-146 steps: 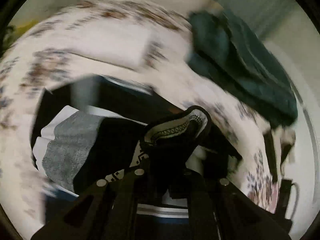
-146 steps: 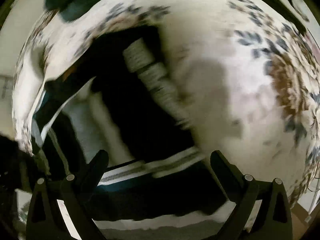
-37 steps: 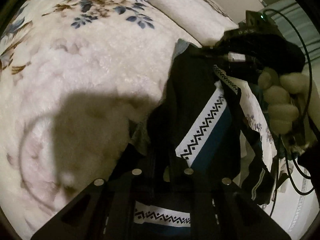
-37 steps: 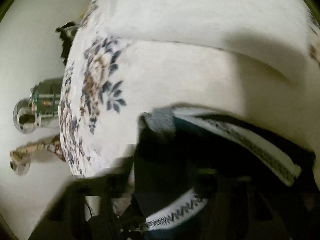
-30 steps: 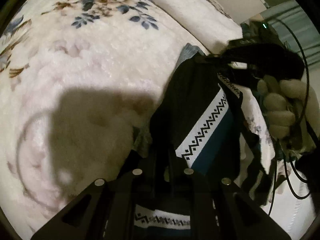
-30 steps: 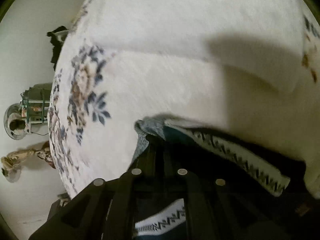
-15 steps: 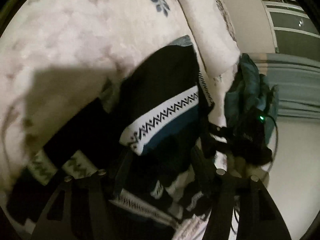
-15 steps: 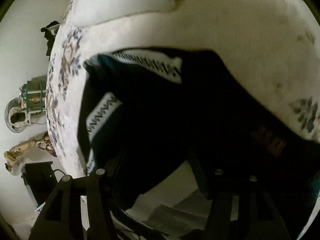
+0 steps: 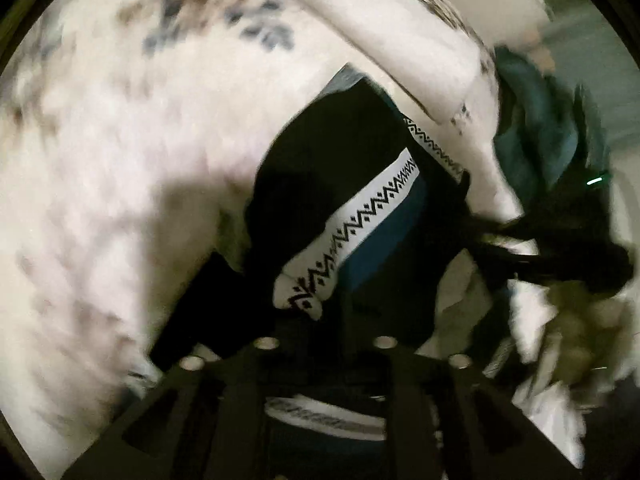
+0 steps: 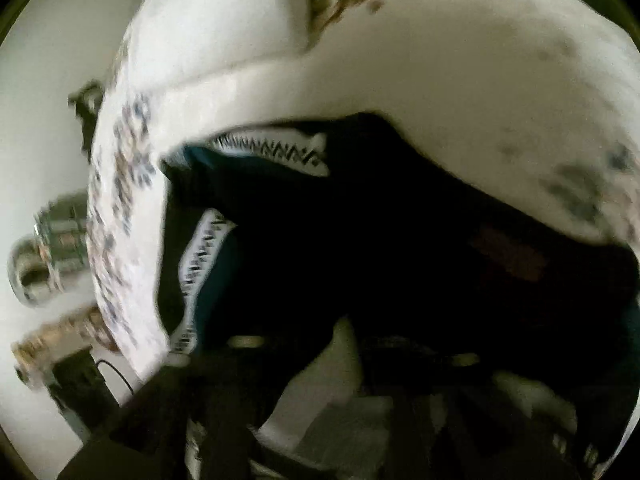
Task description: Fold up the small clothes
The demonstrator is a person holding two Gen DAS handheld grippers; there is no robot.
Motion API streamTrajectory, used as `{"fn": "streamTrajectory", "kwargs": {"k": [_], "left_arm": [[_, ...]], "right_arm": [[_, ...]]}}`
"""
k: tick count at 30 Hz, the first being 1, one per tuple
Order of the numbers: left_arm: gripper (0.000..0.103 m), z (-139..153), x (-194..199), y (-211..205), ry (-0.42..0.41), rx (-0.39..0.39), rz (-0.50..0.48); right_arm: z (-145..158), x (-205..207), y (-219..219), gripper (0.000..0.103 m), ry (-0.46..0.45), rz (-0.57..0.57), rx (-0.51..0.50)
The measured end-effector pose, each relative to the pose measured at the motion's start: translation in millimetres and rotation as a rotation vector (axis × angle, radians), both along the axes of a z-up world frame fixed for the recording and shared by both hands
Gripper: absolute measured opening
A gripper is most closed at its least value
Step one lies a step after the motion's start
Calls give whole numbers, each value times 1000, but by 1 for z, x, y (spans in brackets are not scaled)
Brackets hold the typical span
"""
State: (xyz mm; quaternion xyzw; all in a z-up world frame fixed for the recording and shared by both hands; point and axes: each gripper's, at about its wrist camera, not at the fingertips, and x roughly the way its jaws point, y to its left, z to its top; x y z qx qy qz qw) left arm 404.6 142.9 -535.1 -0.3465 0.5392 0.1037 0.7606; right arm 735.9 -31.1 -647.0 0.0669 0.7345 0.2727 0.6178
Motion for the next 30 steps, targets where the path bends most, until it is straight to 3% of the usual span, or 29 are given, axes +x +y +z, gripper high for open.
{"fn": "streamTrajectory", "kwargs": {"k": [3,4,5,7,10,14,19,23,26,27,30], "left_arm": [[74,19,-1,-3,-2,161,-69],[99,26,0,-3,-19,199,-85],[103,34,0,-3,-44,238,-100],[103,44,4,-7,-58,291,-127],[103,58,8,-16,-60,338,-151],[103,74,-2,-48,-30,401,-156],[103,73,-44,-121,51,461,-152],[103,56,-91,-186,162,476,-140],[103,37,-125,-232,254,443,-125],[103,32,-136,-246,276,429,-118],[103,23,-161,-286,315,418,-134]], "right_arm": [[39,-14,-45,76,-41,-113,-32],[51,-20,-61,80,-55,-148,-50],[60,-25,-73,83,-63,-171,-65],[83,-38,-108,91,-94,-229,-115],[109,-57,-165,91,-118,-303,-191],[110,-61,-235,91,-107,-336,-210],[67,-30,-294,91,-60,-288,-154],[13,-1,-301,91,27,-228,-105],[-21,13,-299,90,90,-188,-52],[-37,18,-298,83,127,-172,-23],[-55,21,-289,7,163,-101,-7]]}}
